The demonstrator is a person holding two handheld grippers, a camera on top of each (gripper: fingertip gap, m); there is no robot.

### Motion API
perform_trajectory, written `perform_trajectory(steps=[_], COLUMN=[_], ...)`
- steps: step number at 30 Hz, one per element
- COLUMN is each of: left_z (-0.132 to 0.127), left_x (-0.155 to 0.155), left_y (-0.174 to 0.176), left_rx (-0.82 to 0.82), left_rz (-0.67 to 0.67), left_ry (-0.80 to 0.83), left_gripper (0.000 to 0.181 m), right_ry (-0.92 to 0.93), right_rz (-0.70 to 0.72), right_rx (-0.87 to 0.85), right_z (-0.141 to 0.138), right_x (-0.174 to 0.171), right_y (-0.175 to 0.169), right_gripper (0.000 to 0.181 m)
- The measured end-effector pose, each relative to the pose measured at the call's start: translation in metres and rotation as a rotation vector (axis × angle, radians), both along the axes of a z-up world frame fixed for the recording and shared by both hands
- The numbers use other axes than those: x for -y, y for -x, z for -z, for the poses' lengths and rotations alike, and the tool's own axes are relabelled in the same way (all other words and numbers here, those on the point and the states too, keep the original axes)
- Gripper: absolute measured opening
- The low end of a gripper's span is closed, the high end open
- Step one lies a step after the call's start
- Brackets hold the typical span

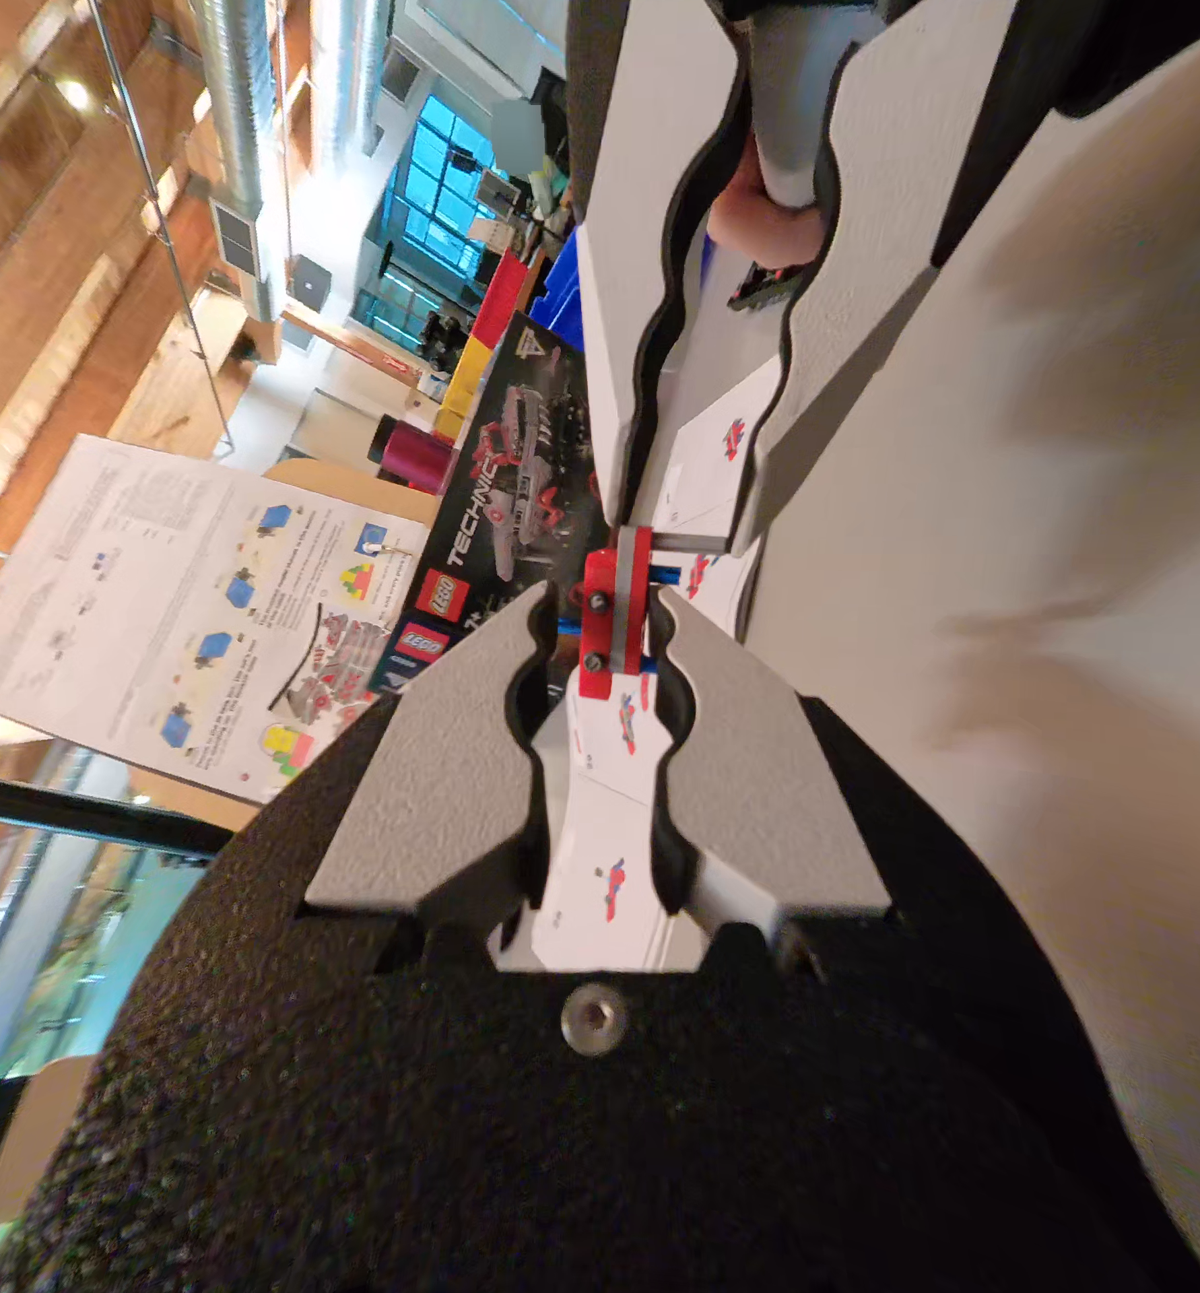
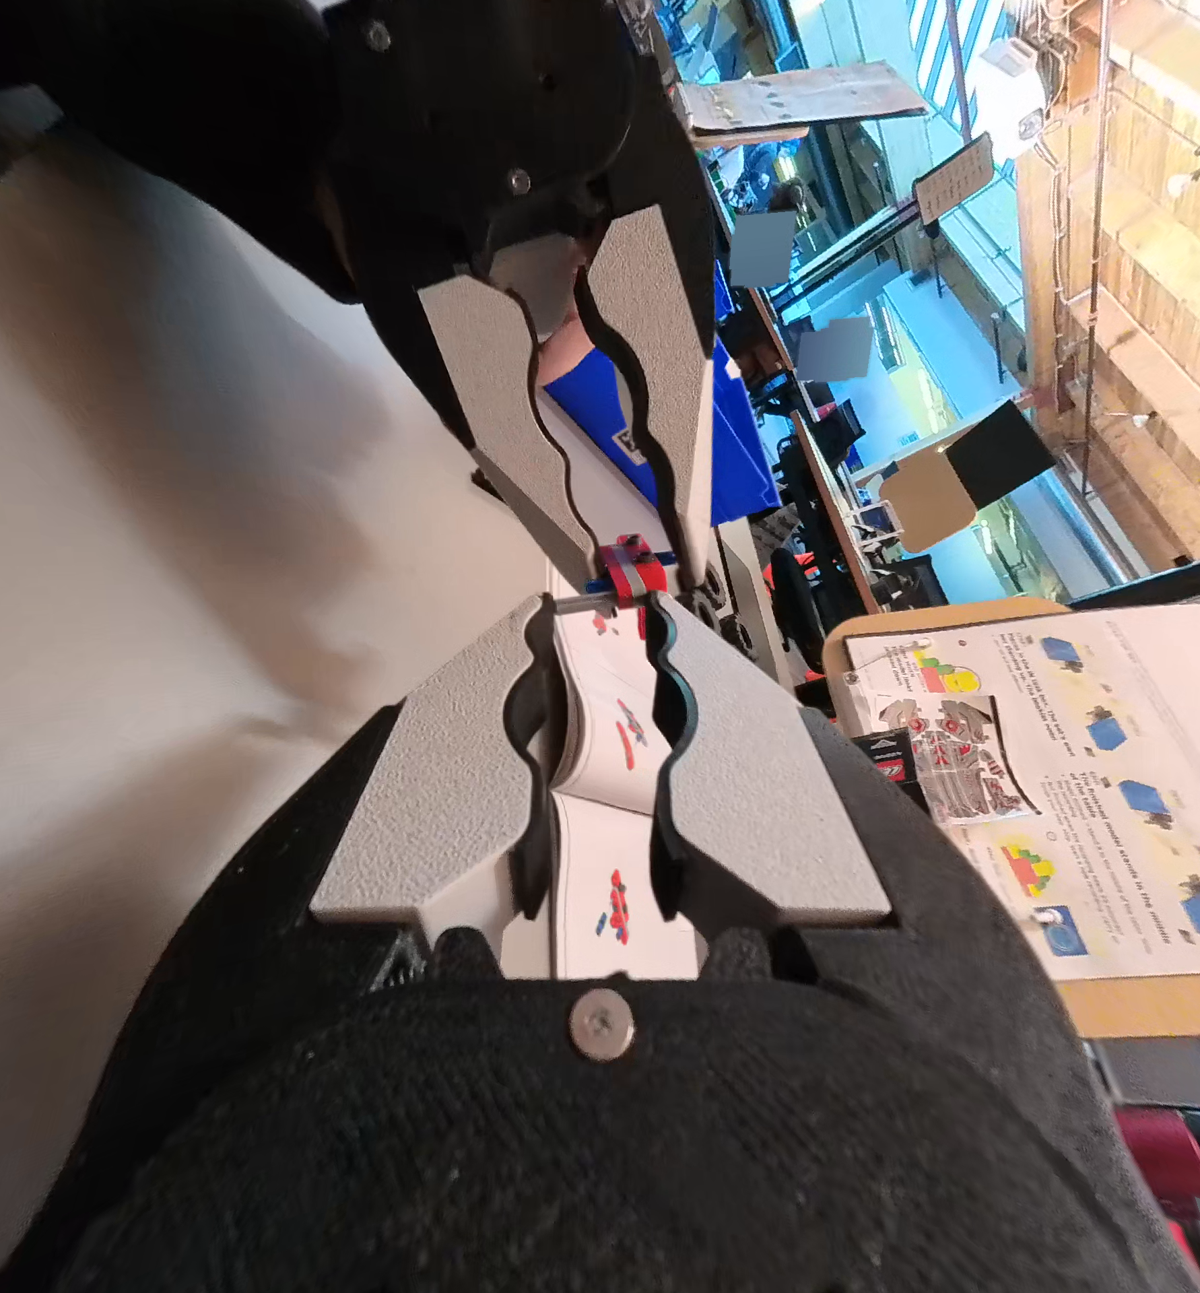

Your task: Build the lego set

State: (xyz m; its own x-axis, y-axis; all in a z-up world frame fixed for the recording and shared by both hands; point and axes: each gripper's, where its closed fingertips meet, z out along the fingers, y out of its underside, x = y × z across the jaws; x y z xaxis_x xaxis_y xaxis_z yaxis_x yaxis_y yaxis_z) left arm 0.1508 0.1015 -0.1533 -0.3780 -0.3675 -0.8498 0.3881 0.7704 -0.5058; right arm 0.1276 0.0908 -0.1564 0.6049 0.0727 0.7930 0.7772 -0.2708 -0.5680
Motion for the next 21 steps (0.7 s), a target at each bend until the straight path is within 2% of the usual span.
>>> perform_trajectory(steps=[2, 13, 17, 21], left_z=[0.0, -0.005, 0.008, 0.018], left_x=[0.002, 0.002, -0.001, -0.002], left_y=[0.001, 0.005, 0.003, 0.005], left_rx=[0.029, 0.079, -0.042, -0.212], left_rz=[0.001, 0.02, 0.038, 0.1], left_ry=[-0.032, -0.134, -0.114, 0.0], left_gripper=[0.014, 0.014, 0.014, 0.014], right_ry=[-0.014, -0.021, 0.028, 0.001], right_rz=[-0.002, -0.014, -0.004, -0.04], right_rx=[0.016, 0.152, 0.205, 0.084], right_z=[-0.003, -0.005, 0.004, 0.006], right_x=[0.0, -0.002, -0.007, -0.008], right_y=[0.001, 0.006, 0.007, 0.01], right_gripper=[0.023, 0.024, 0.024, 0.023])
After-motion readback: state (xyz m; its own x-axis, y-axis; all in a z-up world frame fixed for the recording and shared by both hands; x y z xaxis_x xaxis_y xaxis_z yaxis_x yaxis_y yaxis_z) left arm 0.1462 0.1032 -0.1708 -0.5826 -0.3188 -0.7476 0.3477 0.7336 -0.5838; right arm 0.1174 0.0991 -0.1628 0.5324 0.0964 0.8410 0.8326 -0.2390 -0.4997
